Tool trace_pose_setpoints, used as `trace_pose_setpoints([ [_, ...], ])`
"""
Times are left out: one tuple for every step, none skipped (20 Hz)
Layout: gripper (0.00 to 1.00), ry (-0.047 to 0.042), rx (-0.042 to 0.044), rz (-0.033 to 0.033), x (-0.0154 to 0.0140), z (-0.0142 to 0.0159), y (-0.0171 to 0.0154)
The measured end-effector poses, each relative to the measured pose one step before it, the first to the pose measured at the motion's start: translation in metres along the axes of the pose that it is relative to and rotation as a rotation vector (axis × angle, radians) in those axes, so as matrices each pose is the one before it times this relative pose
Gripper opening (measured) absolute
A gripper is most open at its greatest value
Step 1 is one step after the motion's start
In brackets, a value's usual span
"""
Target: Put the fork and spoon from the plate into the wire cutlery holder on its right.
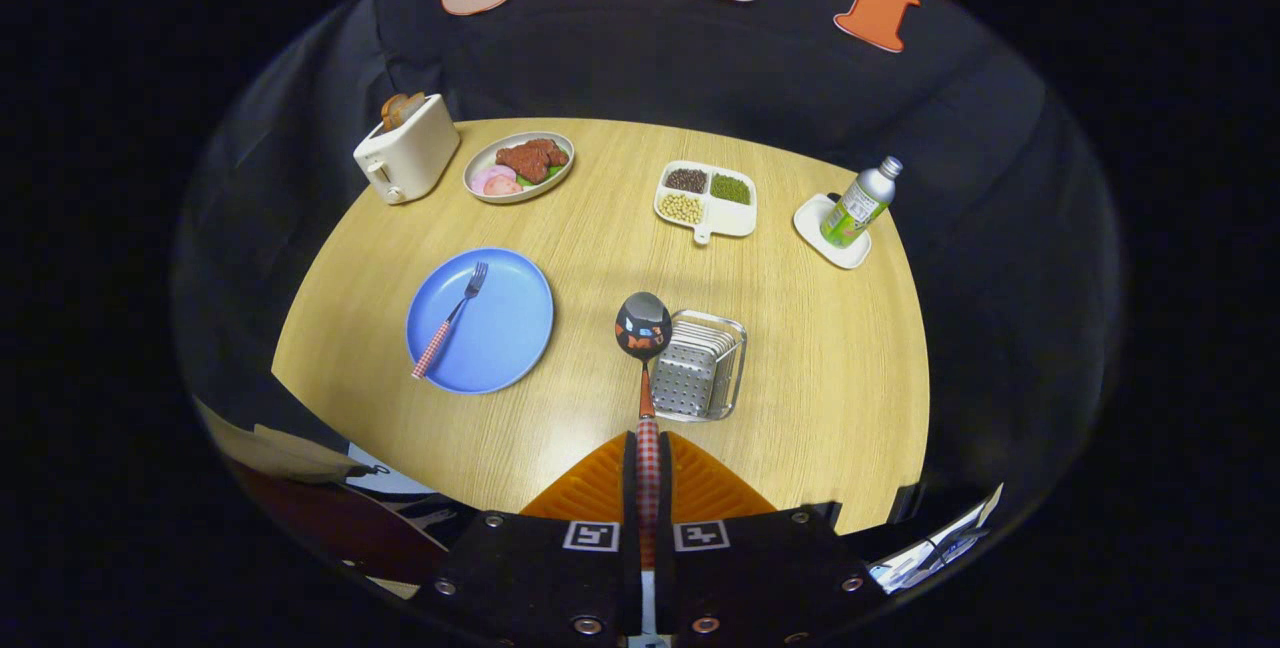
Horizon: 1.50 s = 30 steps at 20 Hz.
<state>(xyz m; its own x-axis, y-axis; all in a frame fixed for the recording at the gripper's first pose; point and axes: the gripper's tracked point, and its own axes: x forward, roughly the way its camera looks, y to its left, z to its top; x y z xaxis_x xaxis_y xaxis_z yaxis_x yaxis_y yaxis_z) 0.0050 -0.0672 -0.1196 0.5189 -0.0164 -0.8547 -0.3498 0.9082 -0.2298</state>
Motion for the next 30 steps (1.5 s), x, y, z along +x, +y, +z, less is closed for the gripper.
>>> trace_pose_setpoints([
  [0.05,0.03096,0.00272,0.00064,0.00354,-0.00283,-0.00601],
  [0.06,0.03166,0.00339,0.00396,0.00408,-0.00246,-0.00556],
  [0.06,0.0316,0.00256,0.00117,0.00442,-0.00207,-0.00442],
  [0.05,0.03002,-0.00357,-0.00172,0.00488,-0.00226,-0.00496],
  [0.06,0.02999,-0.00807,-0.00525,0.00448,-0.00164,-0.00408],
  [0.06,0.02348,-0.00778,-0.00397,0.00461,0.00044,-0.00366],
  [0.05,0.02217,-0.00873,0.00369,0.00508,0.00237,-0.00146],
  [0.05,0.02332,-0.00709,0.00476,0.00447,0.00261,-0.00163],
  [0.06,0.02421,-0.00736,-0.00085,0.00548,0.0033,-0.00228],
  [0.05,0.03527,-0.00864,-0.00385,0.0059,0.00037,-0.00216],
  [0.05,0.0262,-0.0098,-0.00034,0.00565,0.0032,-0.0021],
  [0.05,0.02421,-0.0089,-0.00047,0.00598,0.00313,0.00102],
  [0.05,0.01577,-0.00927,0.00496,0.00379,0.00574,0.00087],
  [0.06,0.01196,-0.01011,0.00479,0.00532,0.00439,-0.00012],
  [0.05,0.01705,-0.01057,-0.00068,0.00445,0.00354,0.00061],
  [0.05,0.01919,-0.01578,-0.00046,0.00423,0.00033,0.00238],
  [0.05,0.01994,-0.01465,-0.00188,0.00334,0.00055,0.00175],
  [0.05,0.01458,-0.01241,-0.00014,0.00327,0.00058,0.00168],
  [0.06,0.00902,-0.00662,-0.00201,0.00331,0.00135,0.00091],
  [0.06,0.00634,-0.00187,-0.00056,0.00155,0.00104,0.00094],
  [0.06,0.00363,-0.00118,0.00023,0.00053,0.00194,0.00068],
  [0.06,0.00208,0.0005,-0.00038,0.00197,0.00043,-0.00024],
  [0.07,-0.00481,0.00339,0.00174,0.00085,0.0011,0.00044],
  [0.08,-0.00315,0.0077,0.00173,-0.00016,0.00005,0.00055],
  [0.09,-0.00584,0.00936,0.00165,-0.00041,0.00048,0.00008],
  [0.1,-0.00828,0.00797,-0.0028,-0.00101,-0.00052,-0.0009],
  [0.12,-0.00699,0.01043,-0.00315,-0.00235,-0.00049,-0.00111],
  [0.12,-0.01529,0.01526,0.00048,-0.0033,-0.0002,-0.00039],
  [0.13,-0.02097,0.01894,0.0018,-0.00326,0.00144,-0.00063],
  [0.14,-0.02616,0.01965,-0.00294,-0.00391,0.00062,-0.00101],
])
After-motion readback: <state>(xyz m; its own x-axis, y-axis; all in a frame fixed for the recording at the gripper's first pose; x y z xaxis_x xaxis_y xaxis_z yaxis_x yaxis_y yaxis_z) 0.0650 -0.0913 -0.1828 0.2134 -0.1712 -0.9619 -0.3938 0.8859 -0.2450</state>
